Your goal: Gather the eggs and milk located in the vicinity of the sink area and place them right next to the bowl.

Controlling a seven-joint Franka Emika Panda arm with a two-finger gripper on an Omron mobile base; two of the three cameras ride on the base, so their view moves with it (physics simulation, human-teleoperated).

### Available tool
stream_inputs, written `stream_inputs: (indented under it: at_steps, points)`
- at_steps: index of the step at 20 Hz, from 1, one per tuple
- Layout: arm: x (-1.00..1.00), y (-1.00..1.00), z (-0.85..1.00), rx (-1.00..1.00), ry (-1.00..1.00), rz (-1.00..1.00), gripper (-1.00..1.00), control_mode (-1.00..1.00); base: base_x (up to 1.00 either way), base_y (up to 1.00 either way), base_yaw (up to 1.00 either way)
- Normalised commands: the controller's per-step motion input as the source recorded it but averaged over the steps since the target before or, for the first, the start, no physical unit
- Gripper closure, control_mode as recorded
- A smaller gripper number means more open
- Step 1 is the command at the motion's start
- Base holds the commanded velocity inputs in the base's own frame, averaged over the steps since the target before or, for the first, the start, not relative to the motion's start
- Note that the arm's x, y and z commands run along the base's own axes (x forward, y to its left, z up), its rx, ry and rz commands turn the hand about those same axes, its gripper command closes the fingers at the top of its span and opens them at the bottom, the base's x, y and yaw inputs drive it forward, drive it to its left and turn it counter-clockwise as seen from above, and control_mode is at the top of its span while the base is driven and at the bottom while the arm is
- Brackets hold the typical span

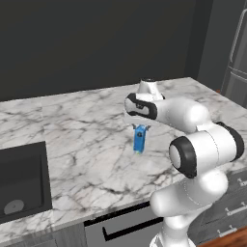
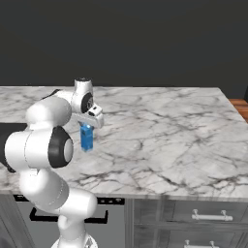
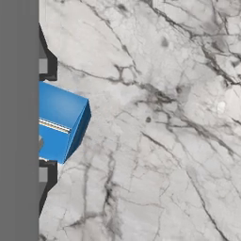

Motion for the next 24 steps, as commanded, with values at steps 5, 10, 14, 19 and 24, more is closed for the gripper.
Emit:
stream_inputs:
  at_steps: [5,10,14,19,24]
  points:
    - [-0.78,-0.01,0.65,0.00,0.03,0.29,1.00,-1.00,0.00,0.00,0.00]
    - [-0.93,-0.18,0.54,-0.04,0.00,0.33,1.00,-1.00,0.00,0.00,0.00]
    - [-0.77,-0.06,0.26,-0.11,0.02,0.30,1.00,-1.00,0.00,0.00,0.00]
    - [-0.35,0.00,0.00,-0.01,-0.02,0.14,1.00,-1.00,0.00,0.00,0.00]
    - [0.00,0.00,0.00,0.00,0.00,0.00,1.00,-1.00,0.00,0.00,0.00]
